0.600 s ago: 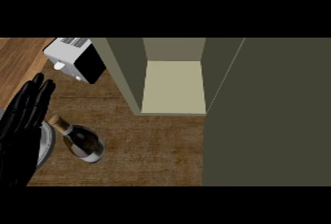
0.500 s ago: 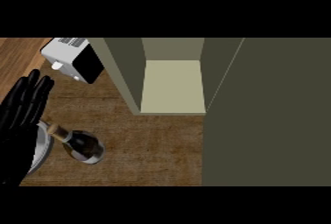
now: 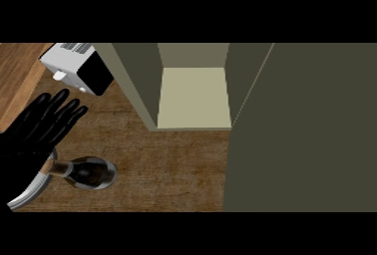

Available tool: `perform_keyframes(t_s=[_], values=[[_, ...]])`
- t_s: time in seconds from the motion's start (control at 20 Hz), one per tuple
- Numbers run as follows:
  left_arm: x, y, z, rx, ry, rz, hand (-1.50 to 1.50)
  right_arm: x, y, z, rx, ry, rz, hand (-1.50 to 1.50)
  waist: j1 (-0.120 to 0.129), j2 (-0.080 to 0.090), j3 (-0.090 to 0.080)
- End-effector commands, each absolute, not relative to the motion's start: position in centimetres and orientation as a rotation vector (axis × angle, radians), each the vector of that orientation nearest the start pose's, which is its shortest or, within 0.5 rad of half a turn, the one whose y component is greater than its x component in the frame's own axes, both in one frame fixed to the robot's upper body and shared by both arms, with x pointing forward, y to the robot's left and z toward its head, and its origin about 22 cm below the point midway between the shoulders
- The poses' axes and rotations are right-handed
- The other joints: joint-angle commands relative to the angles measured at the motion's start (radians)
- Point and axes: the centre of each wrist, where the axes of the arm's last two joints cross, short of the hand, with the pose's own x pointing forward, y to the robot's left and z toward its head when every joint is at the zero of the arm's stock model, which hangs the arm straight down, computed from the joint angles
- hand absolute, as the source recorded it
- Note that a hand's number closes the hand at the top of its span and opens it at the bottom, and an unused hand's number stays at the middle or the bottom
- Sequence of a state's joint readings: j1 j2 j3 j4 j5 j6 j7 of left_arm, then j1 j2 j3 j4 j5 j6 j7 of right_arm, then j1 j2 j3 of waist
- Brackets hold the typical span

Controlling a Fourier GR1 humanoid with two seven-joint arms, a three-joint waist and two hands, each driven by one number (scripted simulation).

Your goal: Pick up the wine, place it into the cabinet and close the cabinet

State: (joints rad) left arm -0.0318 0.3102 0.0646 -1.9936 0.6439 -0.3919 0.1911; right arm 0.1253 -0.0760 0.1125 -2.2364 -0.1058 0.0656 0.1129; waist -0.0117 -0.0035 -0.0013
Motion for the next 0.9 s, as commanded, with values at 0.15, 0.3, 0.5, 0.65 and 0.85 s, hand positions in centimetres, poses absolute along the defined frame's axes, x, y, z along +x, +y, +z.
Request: perform_keyframes(t_s=[0.15,0.3,0.5,0.65,0.85], values=[[22.8,33.9,17.5,-0.741,-1.723,-0.334,-1.5,12.1,-21.5,16.6,0.253,-1.954,0.136,-1.5,0.003,-0.004,0.001],[23.1,35.2,19.4,-0.77,-1.703,-0.331,-1.5,12.2,-20.2,17.6,0.255,-1.951,0.113,-1.5,0.01,0.001,0.001],[22.7,34.7,21.5,-0.753,-1.665,-0.305,-1.5,10.2,-20.4,19.8,0.259,-1.954,0.128,-1.5,0.009,0.001,0.001],[22.6,35.0,23.1,-0.743,-1.648,-0.322,-1.5,9.5,-19.8,19.3,0.261,-1.966,0.126,-1.5,0.003,0.0,0.002],[21.8,35.1,22.3,-0.717,-1.651,-0.319,-1.5,10.9,-19.7,20.2,0.247,-1.96,0.115,-1.5,0.011,0.002,0.001]])
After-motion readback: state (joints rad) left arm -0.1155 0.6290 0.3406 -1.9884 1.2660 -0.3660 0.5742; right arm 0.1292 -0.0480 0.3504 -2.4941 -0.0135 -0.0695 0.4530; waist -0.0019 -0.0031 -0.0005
